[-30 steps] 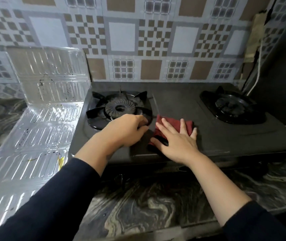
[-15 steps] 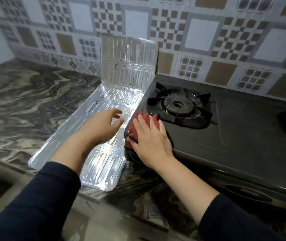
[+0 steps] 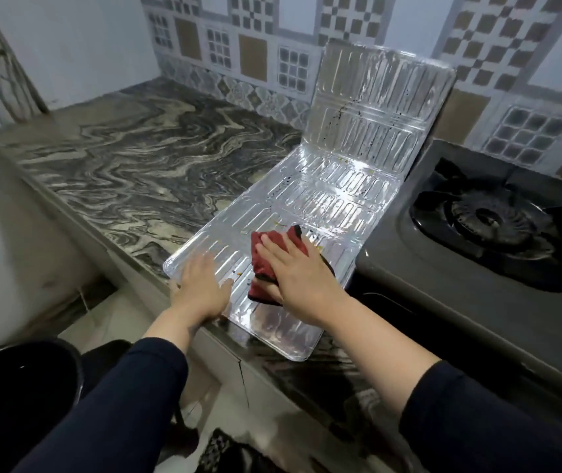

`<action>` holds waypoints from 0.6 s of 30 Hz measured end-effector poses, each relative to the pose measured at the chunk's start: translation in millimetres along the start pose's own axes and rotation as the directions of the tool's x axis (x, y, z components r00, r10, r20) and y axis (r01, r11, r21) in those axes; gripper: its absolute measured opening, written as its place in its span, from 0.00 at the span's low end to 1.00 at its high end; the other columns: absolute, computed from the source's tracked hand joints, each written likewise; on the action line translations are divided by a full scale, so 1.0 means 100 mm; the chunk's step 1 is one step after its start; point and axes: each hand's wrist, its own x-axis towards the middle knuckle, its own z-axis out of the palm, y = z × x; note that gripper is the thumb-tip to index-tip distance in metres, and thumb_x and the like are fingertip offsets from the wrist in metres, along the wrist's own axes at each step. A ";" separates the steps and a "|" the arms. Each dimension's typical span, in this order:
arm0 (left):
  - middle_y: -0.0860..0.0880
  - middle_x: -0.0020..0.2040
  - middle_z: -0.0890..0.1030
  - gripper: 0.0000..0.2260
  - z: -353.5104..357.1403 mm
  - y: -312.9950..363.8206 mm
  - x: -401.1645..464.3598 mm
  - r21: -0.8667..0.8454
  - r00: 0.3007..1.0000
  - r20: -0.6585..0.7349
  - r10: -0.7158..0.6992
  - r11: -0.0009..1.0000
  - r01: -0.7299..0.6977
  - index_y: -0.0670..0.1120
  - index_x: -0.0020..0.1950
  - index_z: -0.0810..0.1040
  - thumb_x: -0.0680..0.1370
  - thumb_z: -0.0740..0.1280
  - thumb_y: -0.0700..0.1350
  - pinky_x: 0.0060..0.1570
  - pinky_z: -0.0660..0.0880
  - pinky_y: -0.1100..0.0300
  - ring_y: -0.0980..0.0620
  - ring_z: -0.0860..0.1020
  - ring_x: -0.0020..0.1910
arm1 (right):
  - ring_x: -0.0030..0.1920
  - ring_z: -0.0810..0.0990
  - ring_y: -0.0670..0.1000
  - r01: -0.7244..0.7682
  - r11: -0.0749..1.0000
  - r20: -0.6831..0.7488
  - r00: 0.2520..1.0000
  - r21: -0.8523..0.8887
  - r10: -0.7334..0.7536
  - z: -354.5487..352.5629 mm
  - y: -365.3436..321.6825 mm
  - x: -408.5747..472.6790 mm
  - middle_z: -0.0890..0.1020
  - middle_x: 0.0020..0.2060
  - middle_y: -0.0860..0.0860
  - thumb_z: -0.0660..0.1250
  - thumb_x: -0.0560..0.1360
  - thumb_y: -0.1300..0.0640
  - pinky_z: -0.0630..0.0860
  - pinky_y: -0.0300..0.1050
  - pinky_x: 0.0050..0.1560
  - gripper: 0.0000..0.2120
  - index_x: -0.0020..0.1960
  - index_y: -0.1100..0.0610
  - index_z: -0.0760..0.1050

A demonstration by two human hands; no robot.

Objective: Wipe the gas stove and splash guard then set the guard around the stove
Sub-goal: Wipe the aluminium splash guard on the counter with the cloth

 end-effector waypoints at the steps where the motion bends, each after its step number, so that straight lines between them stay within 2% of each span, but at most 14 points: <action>1: 0.45 0.79 0.41 0.32 0.08 -0.06 0.02 -0.005 1.000 0.012 -0.020 1.000 0.020 0.43 0.78 0.44 0.80 0.54 0.55 0.75 0.44 0.42 0.46 0.39 0.78 | 0.78 0.46 0.56 0.010 1.000 0.053 0.999 0.002 -0.011 0.20 -0.04 0.04 0.50 0.78 0.50 0.49 0.79 0.39 0.38 0.58 0.75 0.32 0.78 0.53 0.47; 3: 0.45 0.78 0.37 0.33 0.21 -0.15 0.04 0.012 0.998 0.004 -0.065 0.998 0.065 0.42 0.77 0.40 0.81 0.52 0.56 0.74 0.40 0.38 0.47 0.35 0.77 | 0.78 0.43 0.58 0.013 1.000 0.126 0.992 0.008 -0.014 0.58 -0.09 0.05 0.49 0.78 0.49 0.43 0.75 0.34 0.34 0.59 0.74 0.37 0.78 0.52 0.47; 6: 0.46 0.78 0.36 0.33 0.30 -0.33 0.12 0.028 0.993 -0.065 -0.102 0.994 0.104 0.42 0.77 0.39 0.80 0.49 0.58 0.71 0.36 0.37 0.47 0.34 0.76 | 0.76 0.35 0.58 -0.044 0.993 0.102 0.994 0.108 0.033 0.88 -0.12 -0.01 0.44 0.77 0.45 0.36 0.67 0.24 0.26 0.61 0.70 0.45 0.78 0.47 0.47; 9: 0.44 0.78 0.37 0.33 0.32 -0.48 0.24 0.074 0.987 -0.154 -0.049 0.995 0.061 0.41 0.77 0.40 0.80 0.44 0.60 0.70 0.35 0.36 0.47 0.34 0.76 | 0.75 0.29 0.57 -0.149 0.976 0.018 0.989 0.158 0.148 0.90 -0.16 0.03 0.38 0.77 0.43 0.33 0.69 0.27 0.26 0.63 0.70 0.38 0.75 0.39 0.51; 12: 0.42 0.79 0.40 0.34 0.28 -0.50 0.39 0.112 0.983 -0.182 -0.017 0.993 0.038 0.40 0.77 0.41 0.80 0.42 0.61 0.70 0.34 0.36 0.47 0.35 0.77 | 0.74 0.28 0.60 -0.243 0.963 0.069 0.969 0.119 0.236 0.95 -0.21 0.09 0.36 0.77 0.46 0.33 0.70 0.27 0.30 0.65 0.71 0.35 0.75 0.36 0.48; 15: 0.43 0.78 0.39 0.34 0.23 -0.48 0.55 0.102 0.983 -0.181 -0.031 0.993 0.050 0.41 0.77 0.40 0.79 0.41 0.62 0.70 0.33 0.36 0.48 0.34 0.77 | 0.74 0.28 0.62 -0.215 0.973 0.098 0.974 0.085 0.207 0.97 -0.27 0.14 0.35 0.77 0.48 0.34 0.69 0.27 0.30 0.65 0.71 0.37 0.76 0.38 0.44; 18: 0.43 0.79 0.40 0.34 0.17 -0.53 0.69 0.087 0.976 -0.219 -0.021 0.995 0.041 0.41 0.77 0.40 0.79 0.41 0.61 0.70 0.34 0.35 0.49 0.36 0.77 | 0.74 0.29 0.63 -0.181 0.980 0.080 0.981 0.087 0.174 0.96 -0.33 0.23 0.36 0.77 0.47 0.39 0.73 0.29 0.30 0.65 0.71 0.33 0.76 0.38 0.45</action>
